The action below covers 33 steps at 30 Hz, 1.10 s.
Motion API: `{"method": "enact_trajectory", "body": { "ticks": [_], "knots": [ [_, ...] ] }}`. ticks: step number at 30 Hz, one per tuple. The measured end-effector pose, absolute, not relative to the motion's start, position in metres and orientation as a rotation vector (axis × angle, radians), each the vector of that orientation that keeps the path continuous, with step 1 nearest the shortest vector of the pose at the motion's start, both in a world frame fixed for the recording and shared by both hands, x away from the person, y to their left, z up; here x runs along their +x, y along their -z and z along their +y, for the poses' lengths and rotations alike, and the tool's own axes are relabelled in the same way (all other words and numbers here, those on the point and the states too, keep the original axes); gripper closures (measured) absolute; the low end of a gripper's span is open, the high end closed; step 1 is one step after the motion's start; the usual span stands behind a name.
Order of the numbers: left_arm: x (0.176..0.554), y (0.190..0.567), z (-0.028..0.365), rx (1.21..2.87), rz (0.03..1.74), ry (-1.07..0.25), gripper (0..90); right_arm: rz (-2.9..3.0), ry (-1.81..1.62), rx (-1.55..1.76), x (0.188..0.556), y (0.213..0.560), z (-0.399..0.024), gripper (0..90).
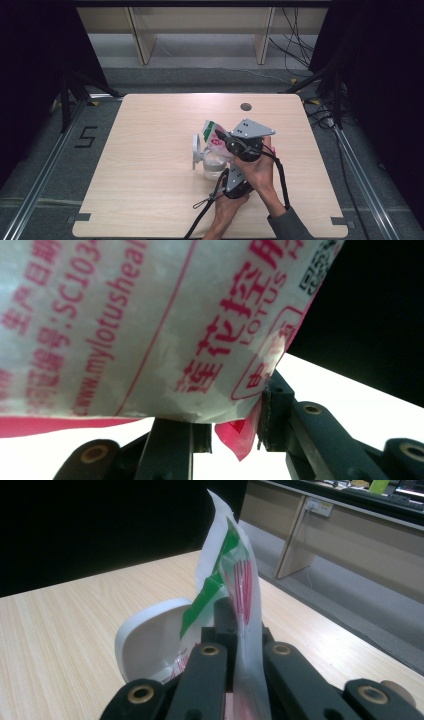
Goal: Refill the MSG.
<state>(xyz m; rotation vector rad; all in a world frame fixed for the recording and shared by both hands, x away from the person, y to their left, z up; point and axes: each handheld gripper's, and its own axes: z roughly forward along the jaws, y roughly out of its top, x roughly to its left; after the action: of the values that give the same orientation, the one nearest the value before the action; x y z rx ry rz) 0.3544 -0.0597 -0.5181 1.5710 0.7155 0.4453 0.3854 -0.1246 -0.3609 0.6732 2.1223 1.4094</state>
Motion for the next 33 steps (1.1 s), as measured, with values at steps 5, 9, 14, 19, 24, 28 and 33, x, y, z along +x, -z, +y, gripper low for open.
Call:
{"method": "enact_trajectory", "body": {
  "ticks": [5,9,14,19,24,28,33],
  "knots": [
    [0.3546,0.5179,-0.0599,1.571,0.713,-0.445,71.4,2.132,-1.399,0.702,0.3843,0.3603,-0.1256,90.0],
    [0.3554,0.5175,-0.0594,1.58,0.703,-0.447,71.4,2.119,-1.382,0.69,0.3848,0.3609,-0.1255,90.0],
    [0.3556,0.517,-0.0586,1.608,0.691,-0.449,71.4,2.131,-1.381,0.693,0.3833,0.3604,-0.1241,90.0],
    [0.3559,0.5139,-0.0568,1.598,0.69,-0.447,71.5,2.11,-1.401,0.689,0.3817,0.3587,-0.1228,90.0],
    [0.3557,0.5158,-0.0593,1.593,0.693,-0.435,71.5,2.128,-1.387,0.684,0.3845,0.3613,-0.1224,90.0],
    [0.3565,0.5144,-0.0599,1.596,0.69,-0.452,71.5,2.132,-1.399,0.707,0.3843,0.3587,-0.1241,90.0],
    [0.3588,0.5148,-0.0606,1.593,0.697,-0.457,71.6,2.137,-1.398,0.675,0.3869,0.3587,-0.1233,90.0]
  ]
}}
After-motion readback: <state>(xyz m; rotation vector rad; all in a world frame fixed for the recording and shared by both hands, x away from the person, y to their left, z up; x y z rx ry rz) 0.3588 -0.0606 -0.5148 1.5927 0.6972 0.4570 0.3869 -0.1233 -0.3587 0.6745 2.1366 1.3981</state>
